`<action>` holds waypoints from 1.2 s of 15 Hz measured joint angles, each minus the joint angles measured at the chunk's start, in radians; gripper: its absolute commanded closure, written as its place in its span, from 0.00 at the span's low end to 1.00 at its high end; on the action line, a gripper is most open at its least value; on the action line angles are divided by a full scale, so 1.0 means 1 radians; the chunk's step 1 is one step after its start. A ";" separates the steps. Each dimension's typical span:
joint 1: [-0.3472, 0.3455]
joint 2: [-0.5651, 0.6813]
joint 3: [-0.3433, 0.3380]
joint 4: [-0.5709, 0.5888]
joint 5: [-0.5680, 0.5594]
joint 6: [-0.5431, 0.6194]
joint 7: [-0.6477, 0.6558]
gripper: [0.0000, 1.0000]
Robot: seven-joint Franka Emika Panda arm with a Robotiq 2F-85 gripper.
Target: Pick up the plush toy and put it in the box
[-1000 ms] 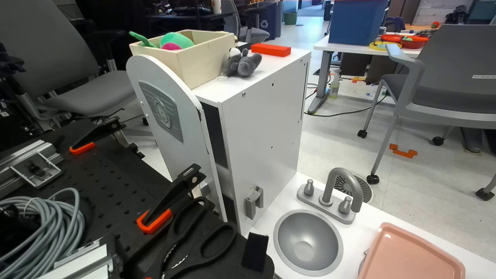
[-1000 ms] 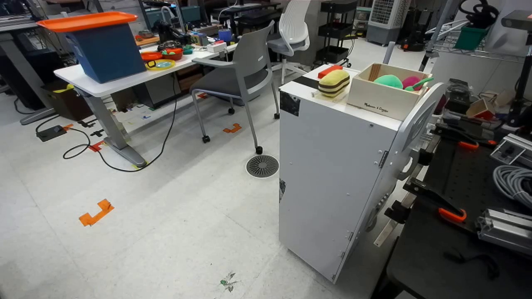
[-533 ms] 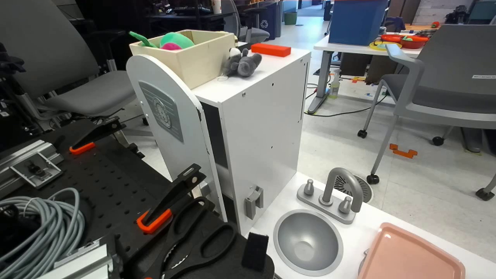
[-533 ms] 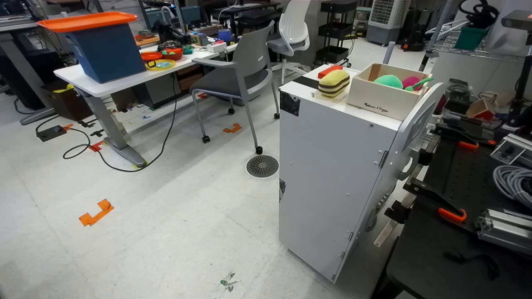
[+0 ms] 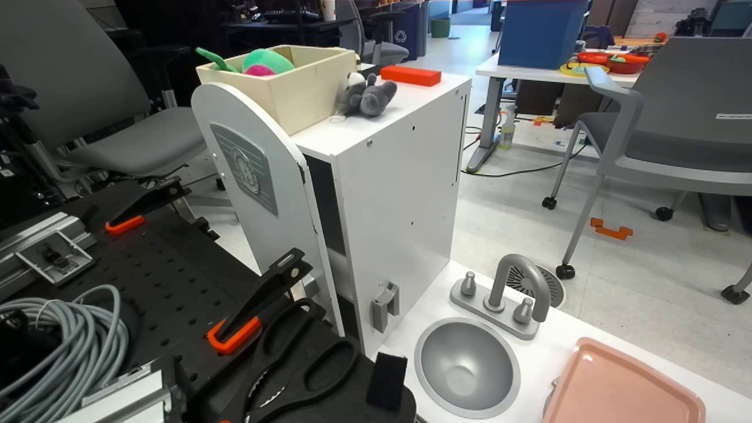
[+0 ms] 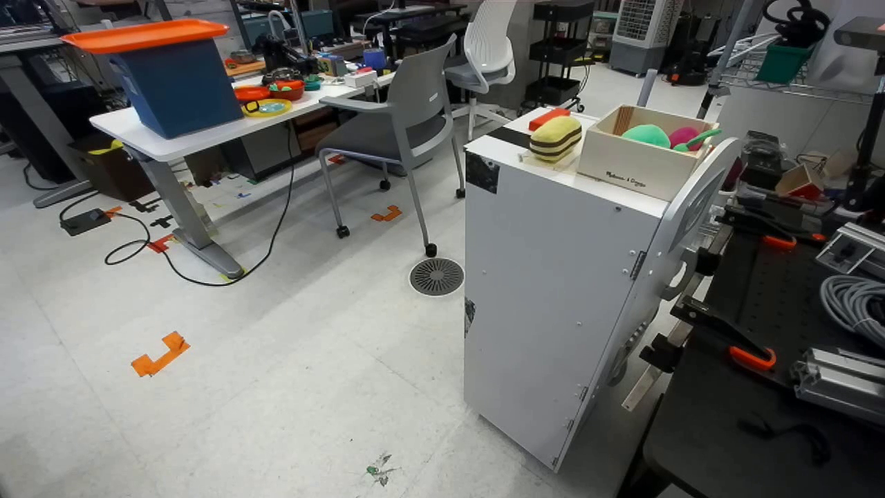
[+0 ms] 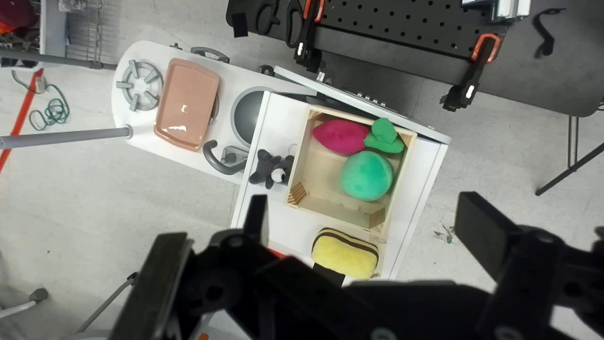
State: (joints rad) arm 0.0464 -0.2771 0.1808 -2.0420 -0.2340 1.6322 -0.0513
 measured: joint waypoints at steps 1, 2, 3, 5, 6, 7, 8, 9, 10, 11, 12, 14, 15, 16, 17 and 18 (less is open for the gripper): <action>0.000 0.000 0.000 0.000 0.000 0.000 0.000 0.00; 0.000 0.000 0.000 0.000 0.000 0.000 0.000 0.00; 0.000 0.000 0.000 0.000 0.000 0.000 0.000 0.00; 0.000 0.000 0.000 0.000 0.000 0.000 0.000 0.00; 0.000 0.000 0.000 0.000 0.000 0.000 0.000 0.00; 0.000 0.000 0.000 0.000 0.000 0.000 0.000 0.00; 0.000 0.000 0.000 0.000 0.000 0.000 0.000 0.00; 0.000 0.000 0.000 0.000 0.000 0.000 0.000 0.00; 0.000 0.000 0.000 0.000 0.000 0.000 0.000 0.00; 0.000 0.000 0.000 0.000 0.000 0.000 0.000 0.00; 0.000 0.000 0.000 0.000 0.000 0.000 0.000 0.00; 0.001 0.000 -0.001 -0.001 0.000 0.000 0.000 0.00; 0.001 0.000 -0.004 -0.001 0.000 0.000 0.004 0.00; 0.001 0.001 -0.010 0.000 0.003 0.000 0.014 0.00; 0.001 0.002 -0.019 0.005 0.008 0.000 0.027 0.00; 0.000 0.005 -0.033 0.016 0.020 -0.001 0.042 0.00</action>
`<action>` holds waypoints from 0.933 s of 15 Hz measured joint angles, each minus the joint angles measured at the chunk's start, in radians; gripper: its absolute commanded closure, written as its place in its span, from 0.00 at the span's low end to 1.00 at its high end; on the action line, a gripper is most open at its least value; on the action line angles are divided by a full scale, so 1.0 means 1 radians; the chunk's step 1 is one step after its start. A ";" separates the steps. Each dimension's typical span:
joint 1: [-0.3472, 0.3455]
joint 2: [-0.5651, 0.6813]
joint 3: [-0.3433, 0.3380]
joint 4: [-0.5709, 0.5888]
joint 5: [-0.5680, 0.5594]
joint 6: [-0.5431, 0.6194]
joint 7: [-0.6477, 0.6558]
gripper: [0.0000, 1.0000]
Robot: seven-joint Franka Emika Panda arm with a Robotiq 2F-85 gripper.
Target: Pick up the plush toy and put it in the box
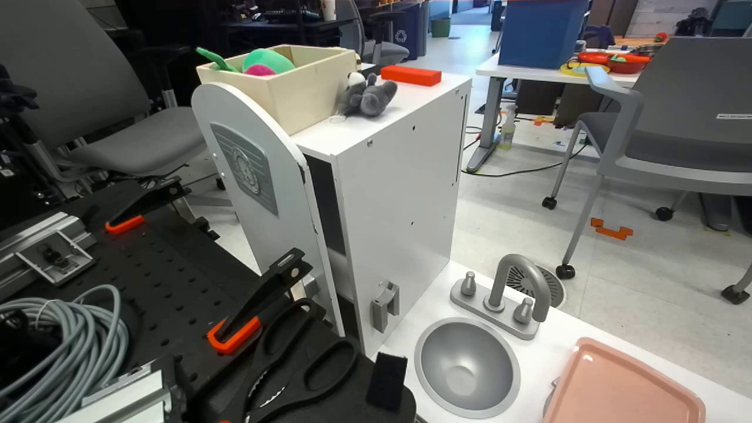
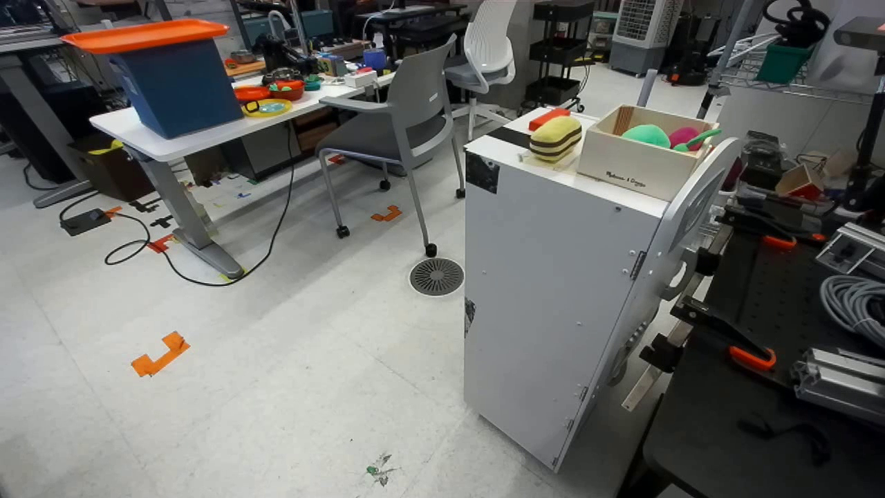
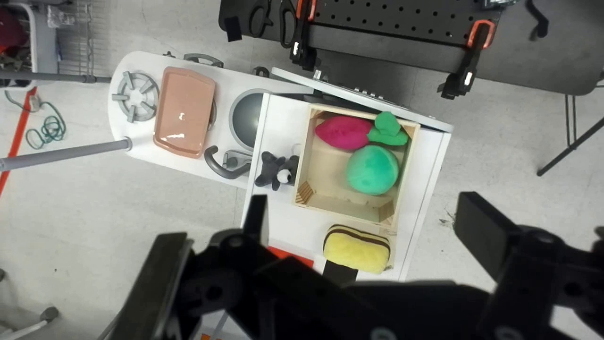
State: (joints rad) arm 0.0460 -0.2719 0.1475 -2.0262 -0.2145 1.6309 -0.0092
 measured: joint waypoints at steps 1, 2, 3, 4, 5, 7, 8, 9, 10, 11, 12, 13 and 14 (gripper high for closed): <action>-0.003 0.007 -0.015 0.016 0.015 -0.001 0.017 0.00; -0.008 0.016 -0.031 0.037 0.033 -0.001 0.039 0.00; -0.016 0.028 -0.047 0.060 0.049 -0.001 0.064 0.00; -0.025 0.043 -0.063 0.084 0.059 0.000 0.090 0.00; -0.036 0.061 -0.078 0.109 0.066 0.001 0.116 0.00; -0.059 0.105 -0.106 0.161 0.085 0.002 0.169 0.00; -0.070 0.130 -0.120 0.187 0.098 0.002 0.191 0.00; -0.079 0.153 -0.132 0.210 0.111 0.002 0.210 0.00; -0.085 0.174 -0.141 0.230 0.119 0.002 0.226 0.00; -0.091 0.193 -0.147 0.244 0.121 0.004 0.242 0.00; -0.093 0.208 -0.150 0.253 0.121 0.005 0.256 0.00; -0.094 0.219 -0.152 0.258 0.121 0.005 0.270 0.00; -0.093 0.228 -0.152 0.261 0.121 0.005 0.281 0.00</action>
State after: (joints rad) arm -0.0473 -0.0437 -0.0042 -1.7651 -0.0939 1.6363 0.2721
